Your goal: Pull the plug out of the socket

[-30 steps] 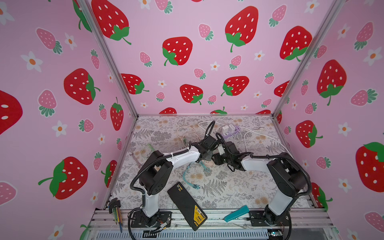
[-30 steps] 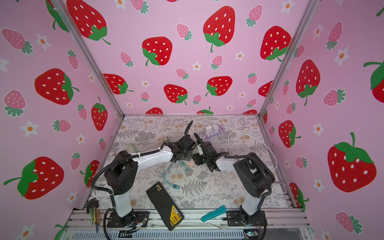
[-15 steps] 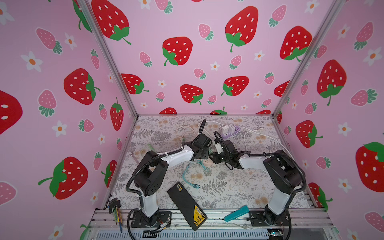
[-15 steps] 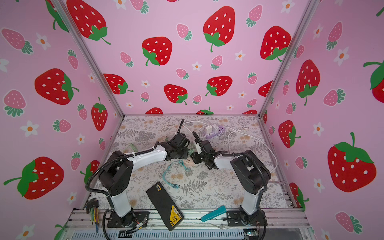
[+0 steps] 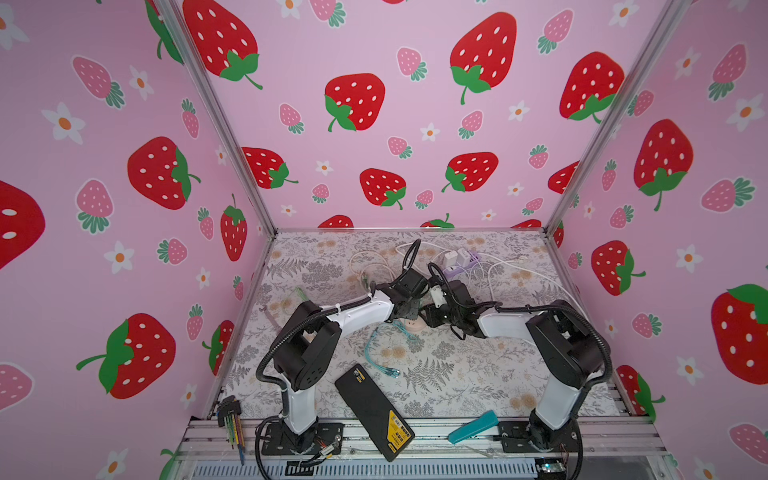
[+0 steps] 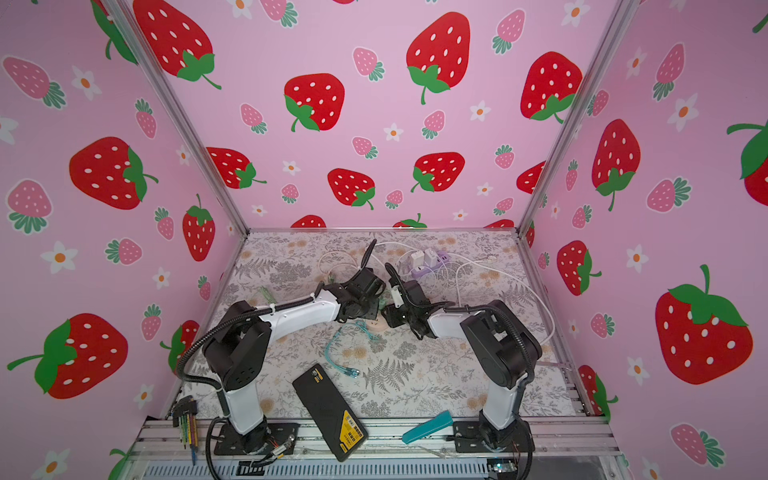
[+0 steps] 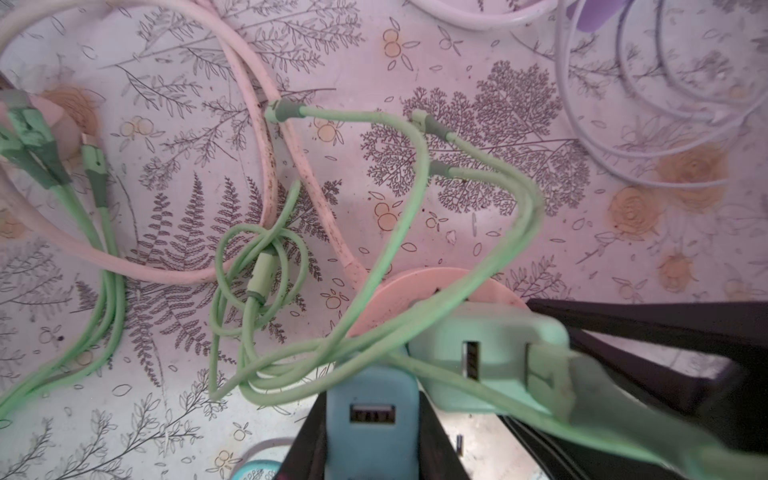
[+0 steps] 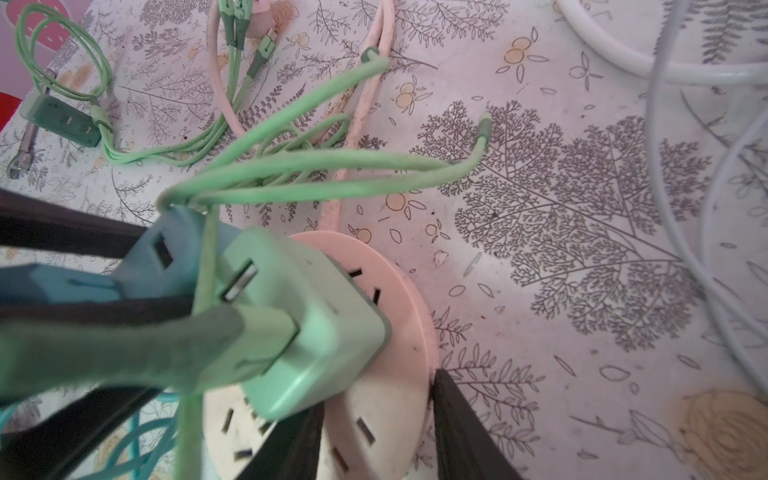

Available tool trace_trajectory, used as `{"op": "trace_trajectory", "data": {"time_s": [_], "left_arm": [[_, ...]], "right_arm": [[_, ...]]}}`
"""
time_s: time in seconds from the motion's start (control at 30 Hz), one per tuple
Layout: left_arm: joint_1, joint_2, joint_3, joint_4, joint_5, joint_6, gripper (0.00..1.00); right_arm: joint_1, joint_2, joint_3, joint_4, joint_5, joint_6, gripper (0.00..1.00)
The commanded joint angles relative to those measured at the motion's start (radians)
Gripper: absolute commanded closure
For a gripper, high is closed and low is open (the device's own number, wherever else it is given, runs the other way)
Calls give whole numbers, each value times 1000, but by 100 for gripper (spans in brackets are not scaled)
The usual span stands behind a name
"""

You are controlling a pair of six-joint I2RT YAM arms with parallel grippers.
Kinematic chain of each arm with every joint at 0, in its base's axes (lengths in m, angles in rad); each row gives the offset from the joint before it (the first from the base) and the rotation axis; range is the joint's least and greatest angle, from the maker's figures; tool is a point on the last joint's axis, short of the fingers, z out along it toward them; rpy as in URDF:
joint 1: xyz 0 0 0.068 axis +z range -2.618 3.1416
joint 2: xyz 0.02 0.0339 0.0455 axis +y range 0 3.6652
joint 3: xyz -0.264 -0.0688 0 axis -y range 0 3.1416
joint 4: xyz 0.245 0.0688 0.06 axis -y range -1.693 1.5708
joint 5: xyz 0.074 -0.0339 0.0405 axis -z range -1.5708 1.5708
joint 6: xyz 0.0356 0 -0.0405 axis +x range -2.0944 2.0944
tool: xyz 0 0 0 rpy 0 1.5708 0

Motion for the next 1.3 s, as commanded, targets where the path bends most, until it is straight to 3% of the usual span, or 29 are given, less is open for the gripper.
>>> {"op": "trace_trajectory", "data": {"time_s": [0.0, 0.57, 0.83, 1.13, 1.27], "left_arm": [[-16, 30, 44, -119, -137, 29, 92], [6, 5, 7, -58, -63, 5, 93], [100, -66, -135, 153, 233, -58, 93], [93, -54, -107, 74, 139, -39, 93], [59, -39, -63, 0, 23, -14, 93]], "right_arm": [[-5, 77, -32, -183, 31, -21, 57], [-10, 105, -13, -208, 23, -20, 61], [-15, 108, -11, -214, 25, -20, 61], [-17, 113, -10, -215, 23, -20, 61], [-17, 116, -9, -216, 21, -20, 61]]}}
